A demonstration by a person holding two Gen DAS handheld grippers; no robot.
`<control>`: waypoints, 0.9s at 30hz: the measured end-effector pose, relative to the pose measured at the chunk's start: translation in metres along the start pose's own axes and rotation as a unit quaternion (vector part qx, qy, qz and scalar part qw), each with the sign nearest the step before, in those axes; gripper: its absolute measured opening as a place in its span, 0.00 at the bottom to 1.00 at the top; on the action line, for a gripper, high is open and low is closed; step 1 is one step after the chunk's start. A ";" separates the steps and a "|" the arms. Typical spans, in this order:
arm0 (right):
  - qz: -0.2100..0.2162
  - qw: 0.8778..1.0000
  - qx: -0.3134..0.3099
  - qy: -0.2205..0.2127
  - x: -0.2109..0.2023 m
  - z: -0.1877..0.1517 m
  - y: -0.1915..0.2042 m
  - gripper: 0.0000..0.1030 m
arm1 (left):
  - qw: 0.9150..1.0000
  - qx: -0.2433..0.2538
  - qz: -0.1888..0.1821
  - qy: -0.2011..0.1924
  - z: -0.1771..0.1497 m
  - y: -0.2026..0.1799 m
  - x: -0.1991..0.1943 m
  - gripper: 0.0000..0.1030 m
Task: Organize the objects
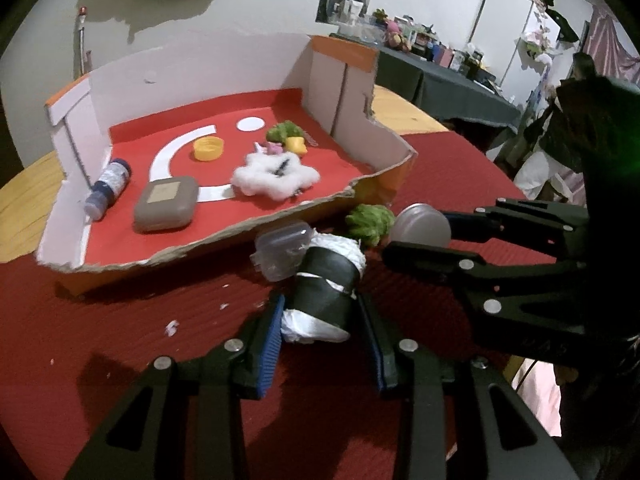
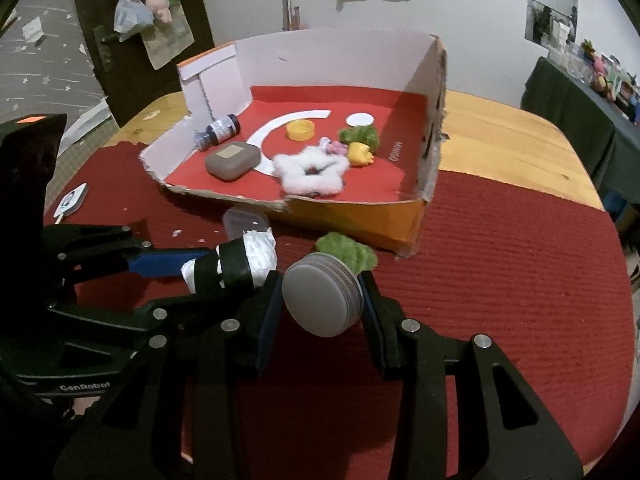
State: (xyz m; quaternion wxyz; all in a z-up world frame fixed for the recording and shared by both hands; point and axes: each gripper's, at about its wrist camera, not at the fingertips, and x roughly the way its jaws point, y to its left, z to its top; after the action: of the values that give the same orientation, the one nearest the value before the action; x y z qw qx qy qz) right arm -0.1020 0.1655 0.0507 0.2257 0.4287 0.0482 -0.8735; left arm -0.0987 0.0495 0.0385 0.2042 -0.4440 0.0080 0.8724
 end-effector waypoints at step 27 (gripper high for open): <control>0.034 0.999 -0.035 0.010 0.008 0.002 0.060 0.35 | 0.999 -0.047 0.009 -0.021 -0.026 0.043 -0.034 0.37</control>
State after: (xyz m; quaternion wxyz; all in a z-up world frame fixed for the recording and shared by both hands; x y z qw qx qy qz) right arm -0.0819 0.1085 0.0521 0.2695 0.4302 0.0667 -0.8590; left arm -0.0762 -0.0070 0.0420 0.1757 -0.4349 -0.0333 0.8826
